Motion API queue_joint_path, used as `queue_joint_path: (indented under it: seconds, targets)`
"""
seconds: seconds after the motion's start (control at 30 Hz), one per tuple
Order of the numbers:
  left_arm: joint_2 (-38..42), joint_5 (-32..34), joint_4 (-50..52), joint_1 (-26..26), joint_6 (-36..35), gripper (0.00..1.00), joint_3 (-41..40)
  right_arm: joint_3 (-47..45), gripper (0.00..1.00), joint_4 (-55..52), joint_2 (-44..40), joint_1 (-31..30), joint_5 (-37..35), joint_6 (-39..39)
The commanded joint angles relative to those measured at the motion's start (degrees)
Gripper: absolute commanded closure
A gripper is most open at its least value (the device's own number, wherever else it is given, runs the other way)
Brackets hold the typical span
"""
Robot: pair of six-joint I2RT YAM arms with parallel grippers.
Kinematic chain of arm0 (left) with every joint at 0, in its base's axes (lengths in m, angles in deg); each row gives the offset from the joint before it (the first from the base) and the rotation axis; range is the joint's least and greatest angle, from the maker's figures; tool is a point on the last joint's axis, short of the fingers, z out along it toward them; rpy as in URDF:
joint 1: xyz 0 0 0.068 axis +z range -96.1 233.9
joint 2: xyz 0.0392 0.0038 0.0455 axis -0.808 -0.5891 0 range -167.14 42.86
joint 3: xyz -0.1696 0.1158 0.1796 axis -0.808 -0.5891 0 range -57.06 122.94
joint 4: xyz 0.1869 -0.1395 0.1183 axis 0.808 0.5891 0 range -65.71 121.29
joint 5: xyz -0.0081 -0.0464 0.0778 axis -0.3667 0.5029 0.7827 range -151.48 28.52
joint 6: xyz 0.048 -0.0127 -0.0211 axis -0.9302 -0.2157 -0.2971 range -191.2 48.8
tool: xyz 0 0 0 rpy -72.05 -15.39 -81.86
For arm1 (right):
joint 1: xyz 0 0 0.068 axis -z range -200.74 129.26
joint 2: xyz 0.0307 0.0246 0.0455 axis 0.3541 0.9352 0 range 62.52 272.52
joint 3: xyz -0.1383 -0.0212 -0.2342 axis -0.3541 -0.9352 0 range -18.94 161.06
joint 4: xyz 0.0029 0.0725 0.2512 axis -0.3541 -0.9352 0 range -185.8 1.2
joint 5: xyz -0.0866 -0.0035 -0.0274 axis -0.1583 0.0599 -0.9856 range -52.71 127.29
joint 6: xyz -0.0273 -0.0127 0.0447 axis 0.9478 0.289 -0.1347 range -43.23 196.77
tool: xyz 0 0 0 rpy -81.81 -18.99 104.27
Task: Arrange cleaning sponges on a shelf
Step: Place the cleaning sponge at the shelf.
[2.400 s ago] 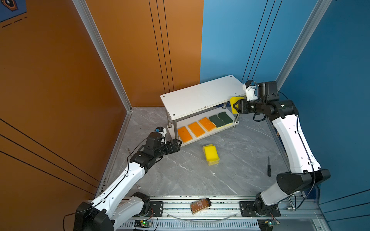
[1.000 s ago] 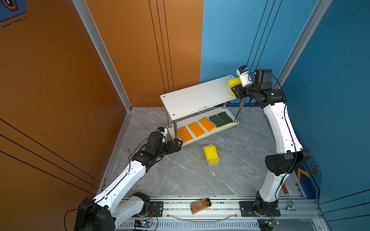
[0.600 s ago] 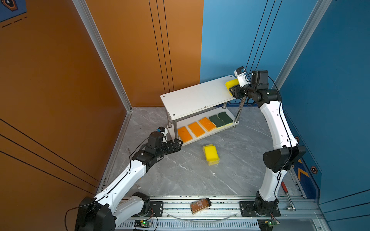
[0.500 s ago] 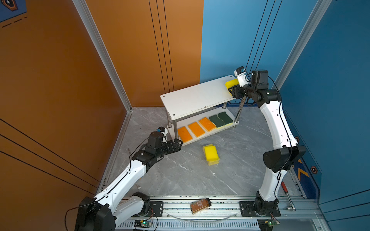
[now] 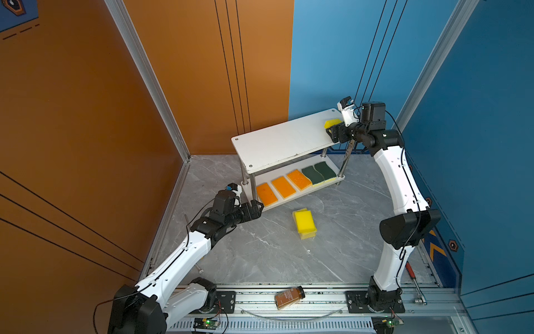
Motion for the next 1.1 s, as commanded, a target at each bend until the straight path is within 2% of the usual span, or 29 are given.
queue_joint_path:
  seconds: [0.0,0.37,0.67,0.93,1.07]
  targets:
    - [1.07,0.72,0.98,-0.51,-0.34,0.02,1.56,-0.46,0.09,2.09,-0.52,-0.02,-0.1,-1.23]
    - [3.27,1.67,1.79,-0.56,-0.07,0.02,0.41,-0.79,0.04,3.2,-1.3,-0.68,-0.3,-2.06]
    - [2.78,1.5,1.89,-0.58,-0.16,0.02,0.34,-1.95,0.0,4.79,-5.51,-0.76,-0.59,-2.51]
    - [1.93,1.4,1.63,-0.61,-0.49,0.02,0.38,-11.57,0.0,8.57,-16.35,-2.35,-5.35,-4.93]
    - [1.34,1.09,0.39,-0.6,-0.79,0.02,0.05,-17.18,0.0,7.38,-22.57,-3.92,-7.54,-8.51]
